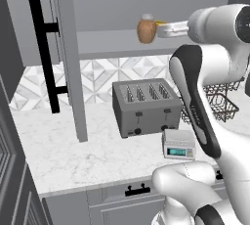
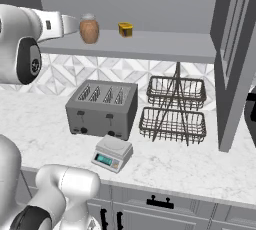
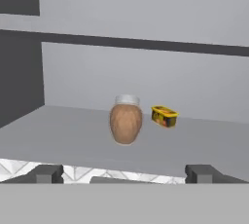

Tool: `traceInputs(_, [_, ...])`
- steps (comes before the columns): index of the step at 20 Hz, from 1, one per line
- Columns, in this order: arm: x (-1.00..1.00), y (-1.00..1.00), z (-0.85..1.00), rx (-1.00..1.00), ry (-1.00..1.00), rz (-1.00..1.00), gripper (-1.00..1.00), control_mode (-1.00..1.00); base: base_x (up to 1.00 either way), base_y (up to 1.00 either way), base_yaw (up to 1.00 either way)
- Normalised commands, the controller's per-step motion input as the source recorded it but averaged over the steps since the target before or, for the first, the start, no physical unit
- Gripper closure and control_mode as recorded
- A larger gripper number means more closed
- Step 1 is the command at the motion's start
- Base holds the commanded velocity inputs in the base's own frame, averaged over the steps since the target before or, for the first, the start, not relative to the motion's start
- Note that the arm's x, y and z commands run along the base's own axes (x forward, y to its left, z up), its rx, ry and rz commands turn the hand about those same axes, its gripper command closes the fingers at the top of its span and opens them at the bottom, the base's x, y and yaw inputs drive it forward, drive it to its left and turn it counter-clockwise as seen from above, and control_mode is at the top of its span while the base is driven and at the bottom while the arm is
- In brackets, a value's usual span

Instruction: Pick the honey bottle and place it on the digital scale for weighing, and close the cabinet.

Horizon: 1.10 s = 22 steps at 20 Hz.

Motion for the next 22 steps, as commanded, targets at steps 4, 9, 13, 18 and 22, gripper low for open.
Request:
traceInputs(4, [0.46, -0.01, -0.17, 0.01, 0.0, 0.0, -1.0, -1.0, 0.0, 0.0, 0.0])
traceInputs(9, [0.32, 0.0, -0.08, 0.0, 0.0, 0.0, -1.0, -1.0, 0.0, 0.0, 0.0])
traceInputs(13, [0.26, 0.0, 0.0, 0.0, 0.0, 0.0, -1.0, -1.0, 0.0, 0.0, 0.0])
traceInputs(18, [0.35, 0.0, 0.0, 0.0, 0.0, 0.0, -1.0, -1.0, 0.0, 0.0, 0.0])
traceInputs(22, [0.23, 0.0, 0.0, 0.0, 0.0, 0.0, -1.0, -1.0, 0.0, 0.0, 0.0])
